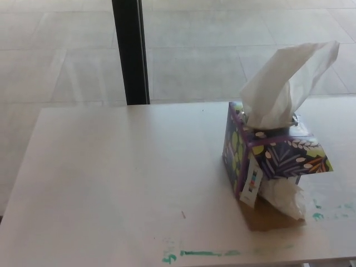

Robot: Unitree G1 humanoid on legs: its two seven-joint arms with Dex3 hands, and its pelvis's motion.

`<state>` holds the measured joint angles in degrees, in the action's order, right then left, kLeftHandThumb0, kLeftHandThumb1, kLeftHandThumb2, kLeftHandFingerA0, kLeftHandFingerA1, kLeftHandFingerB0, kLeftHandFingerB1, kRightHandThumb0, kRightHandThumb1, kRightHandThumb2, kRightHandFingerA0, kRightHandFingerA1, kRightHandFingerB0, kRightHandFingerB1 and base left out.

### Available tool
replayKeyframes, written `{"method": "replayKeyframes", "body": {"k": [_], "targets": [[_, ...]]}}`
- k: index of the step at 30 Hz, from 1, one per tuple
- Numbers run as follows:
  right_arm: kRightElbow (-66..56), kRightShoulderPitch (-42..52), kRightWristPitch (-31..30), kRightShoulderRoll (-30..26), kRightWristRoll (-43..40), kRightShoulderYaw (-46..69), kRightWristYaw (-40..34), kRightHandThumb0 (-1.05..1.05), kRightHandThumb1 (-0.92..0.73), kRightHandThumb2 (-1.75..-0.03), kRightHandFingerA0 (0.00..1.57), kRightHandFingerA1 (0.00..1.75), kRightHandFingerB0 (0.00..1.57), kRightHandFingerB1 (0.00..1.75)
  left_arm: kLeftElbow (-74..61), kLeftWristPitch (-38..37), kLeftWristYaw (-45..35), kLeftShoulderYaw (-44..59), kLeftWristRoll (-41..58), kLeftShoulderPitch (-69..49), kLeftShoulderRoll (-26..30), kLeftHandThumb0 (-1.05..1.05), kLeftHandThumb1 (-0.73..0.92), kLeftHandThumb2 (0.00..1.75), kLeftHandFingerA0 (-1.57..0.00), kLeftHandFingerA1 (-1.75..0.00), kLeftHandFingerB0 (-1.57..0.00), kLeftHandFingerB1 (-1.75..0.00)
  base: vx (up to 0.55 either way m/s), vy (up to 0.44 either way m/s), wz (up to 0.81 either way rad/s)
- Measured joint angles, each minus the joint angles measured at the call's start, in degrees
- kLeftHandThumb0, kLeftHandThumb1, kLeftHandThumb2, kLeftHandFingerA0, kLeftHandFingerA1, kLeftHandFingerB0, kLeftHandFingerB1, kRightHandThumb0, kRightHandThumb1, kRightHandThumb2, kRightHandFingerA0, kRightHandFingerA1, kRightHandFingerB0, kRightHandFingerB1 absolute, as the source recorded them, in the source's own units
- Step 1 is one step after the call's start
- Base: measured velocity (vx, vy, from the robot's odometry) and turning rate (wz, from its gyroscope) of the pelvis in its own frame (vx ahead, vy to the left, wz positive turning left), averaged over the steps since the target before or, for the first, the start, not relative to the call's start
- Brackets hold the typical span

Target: The robot uses its right hand to pull out a tissue from the tissue box kept in the middle of the desk and put it on the right side

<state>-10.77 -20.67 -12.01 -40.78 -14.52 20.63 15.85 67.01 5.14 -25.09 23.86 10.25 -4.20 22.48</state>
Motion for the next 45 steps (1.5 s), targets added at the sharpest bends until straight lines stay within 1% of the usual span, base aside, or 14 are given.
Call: {"method": "replayKeyframes", "body": {"k": [7,8,9,10,12,13,17,23,24,25,31,32,38,45], "targets": [[3.2,-10.6,-0.2,-0.9,3.2,-14.7,4.5,-0.74,-0.45,-0.84,0.04,0.48,0.07,0.39,-0.2,0.0,-0.6,0.3,0.2,0.0,0.3,-0.95,0.38,1.12,-0.57,-1.01,-0.27,-0.83,0.0,0.0,0.0],[4.5,-12.2,-0.2,-0.9,3.7,-16.8,5.4,-0.74,-0.45,-0.83,0.05,0.46,0.09,0.37,-0.1,0.0,-0.9,0.3,0.3,0.0,0.4,-1.01,0.44,0.85,-0.51,-1.14,-0.32,-0.99,0.0,0.0,0.0],[5.2,-13.2,-0.3,-0.9,4.1,-18.0,6.0,-0.67,-0.59,-0.58,0.03,0.4,0.11,0.3,-0.1,0.0,-1.0,0.4,0.4,0.0,0.5,-1.02,0.43,0.86,-0.5,-1.13,-0.32,-0.99,0.0,0.0,0.0],[5.8,-14.5,-0.7,-1.0,4.6,-20.0,7.0,-0.66,-0.58,-0.58,0.02,0.4,0.1,0.29,0.0,0.0,-1.2,0.6,0.5,-0.1,0.7,-0.94,0.35,1.11,-0.54,-1.0,-0.26,-0.83,0.0,0.0,0.0],[6.7,-16.2,-1.1,-1.0,5.5,-23.0,8.7,-0.7,-0.43,-0.84,0.03,0.32,0.04,0.31,0.3,0.0,-1.5,1.1,0.8,-0.3,0.8,-1.0,0.39,0.86,-0.51,-1.13,-0.34,-1.0,0.0,0.0,0.0],[7.3,-17.0,-1.3,-1.0,5.9,-24.4,9.6,-0.69,-0.43,-0.84,0.02,0.27,0.02,0.25,0.4,0.0,-1.6,1.3,1.0,-0.4,0.8,-0.94,0.33,1.11,-0.58,-1.02,-0.29,-0.85,0.0,0.0,0.0],[12.4,-21.9,-1.3,-1.3,8.7,-30.1,12.9,-0.87,-0.51,-0.83,0.0,0.03,0.14,0.12,0.4,0.0,-1.6,1.2,1.3,-0.8,0.8,-0.94,0.37,1.12,-0.58,-1.0,-0.31,-0.84,0.0,0.0,0.0],[18.7,-28.6,-0.7,-1.4,13.5,-35.2,15.4,-0.9,-0.51,-0.82,0.0,0.02,0.06,0.14,-0.2,0.0,-1.8,0.4,1.3,-1.5,0.8,-0.95,0.35,1.12,-0.56,-1.01,-0.29,-0.85,0.0,0.0,0.0],[19.4,-29.4,-0.5,-1.4,14.3,-35.7,15.6,-0.74,-0.54,-0.57,0.0,0.0,0.04,0.31,-0.2,0.0,-1.9,0.5,1.4,-1.5,0.8,-0.92,0.34,1.11,-0.57,-1.01,-0.3,-0.84,0.0,0.0,0.0],[20.1,-30.2,-0.3,-1.4,15.1,-36.2,15.7,-0.9,-0.51,-0.81,0.0,0.04,0.08,0.18,-0.1,0.0,-2.0,0.5,1.5,-1.6,0.9,-0.91,0.34,1.11,-0.58,-1.01,-0.31,-0.85,0.0,0.0,0.0],[25.1,-34.5,3.0,-1.4,19.8,-39.4,16.0,-0.97,-0.55,-0.8,0.0,0.0,0.16,0.34,0.1,0.0,-2.3,0.6,1.8,-1.9,1.0,-0.92,0.39,1.12,-0.59,-0.99,-0.37,-0.85,0.0,0.0,0.0],[25.6,-34.9,3.5,-1.4,20.6,-40.0,16.0,-0.94,-0.53,-0.8,0.0,0.0,0.14,0.34,0.1,0.0,-2.3,0.5,1.8,-2.0,1.0,-0.87,0.38,0.93,-0.49,-1.15,-0.33,-1.02,0.0,0.0,0.0],[26.5,-36.6,7.2,-1.4,25.6,-42.0,15.1,-0.65,-0.51,-0.56,0.0,0.06,0.23,0.34,0.0,0.0,-2.5,0.4,1.8,-2.3,1.0,-0.88,0.37,1.11,-0.57,-0.97,-0.36,-0.84,0.0,0.0,0.0],[28.2,-38.5,11.3,-1.4,31.2,-44.8,14.1,-0.8,-0.44,-0.77,0.0,0.02,0.08,0.37,0.0,0.0,-2.8,0.1,1.9,-2.4,1.0,-0.83,0.33,1.1,-0.55,-0.96,-0.34,-0.83,0.0,0.0,0.0]]}}
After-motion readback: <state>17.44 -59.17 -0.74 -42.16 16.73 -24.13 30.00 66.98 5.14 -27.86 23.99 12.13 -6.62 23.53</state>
